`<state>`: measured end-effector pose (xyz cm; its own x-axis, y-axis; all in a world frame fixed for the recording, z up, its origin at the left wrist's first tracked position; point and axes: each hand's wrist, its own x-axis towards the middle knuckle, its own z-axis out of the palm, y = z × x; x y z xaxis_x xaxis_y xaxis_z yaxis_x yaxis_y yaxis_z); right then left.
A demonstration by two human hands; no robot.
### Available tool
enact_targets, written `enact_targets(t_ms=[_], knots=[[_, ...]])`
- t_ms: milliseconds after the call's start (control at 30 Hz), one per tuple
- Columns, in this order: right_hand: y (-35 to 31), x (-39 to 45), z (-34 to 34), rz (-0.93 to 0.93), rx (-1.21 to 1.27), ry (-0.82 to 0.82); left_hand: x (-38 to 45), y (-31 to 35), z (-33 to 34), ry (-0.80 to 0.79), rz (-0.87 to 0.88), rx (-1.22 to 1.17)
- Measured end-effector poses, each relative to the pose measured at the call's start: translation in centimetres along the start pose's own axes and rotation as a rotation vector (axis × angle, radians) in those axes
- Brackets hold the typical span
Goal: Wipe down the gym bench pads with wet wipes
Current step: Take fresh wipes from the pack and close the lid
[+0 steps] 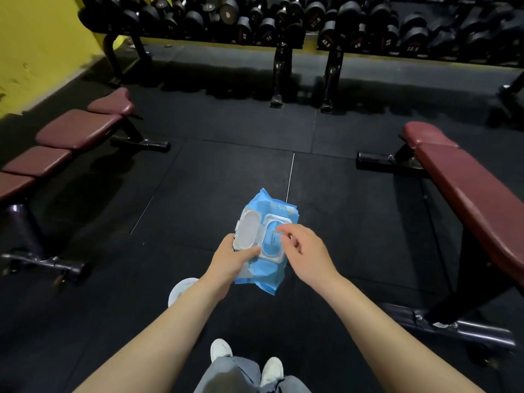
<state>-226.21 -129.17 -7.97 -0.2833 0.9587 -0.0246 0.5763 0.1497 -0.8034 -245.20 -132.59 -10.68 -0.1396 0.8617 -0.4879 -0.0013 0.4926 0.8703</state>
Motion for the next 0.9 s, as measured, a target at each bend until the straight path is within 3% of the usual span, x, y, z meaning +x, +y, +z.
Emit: enact_targets(t_ms=[367,733,900], knots=[[-0.8,0.4,1.4,0.206,-0.104,0.022,-1.5,1.2,0.9,0.161,0.044,0.109],[-1.1,0.9,2.1,0.225,-0.259,0.031,-1.4,1.4,1.1,0.204,0.058,0.157],[-1.1,1.2,2.0,0.287,-0.204,0.016,-1.2,1.7,1.3,0.18,0.07,0.167]])
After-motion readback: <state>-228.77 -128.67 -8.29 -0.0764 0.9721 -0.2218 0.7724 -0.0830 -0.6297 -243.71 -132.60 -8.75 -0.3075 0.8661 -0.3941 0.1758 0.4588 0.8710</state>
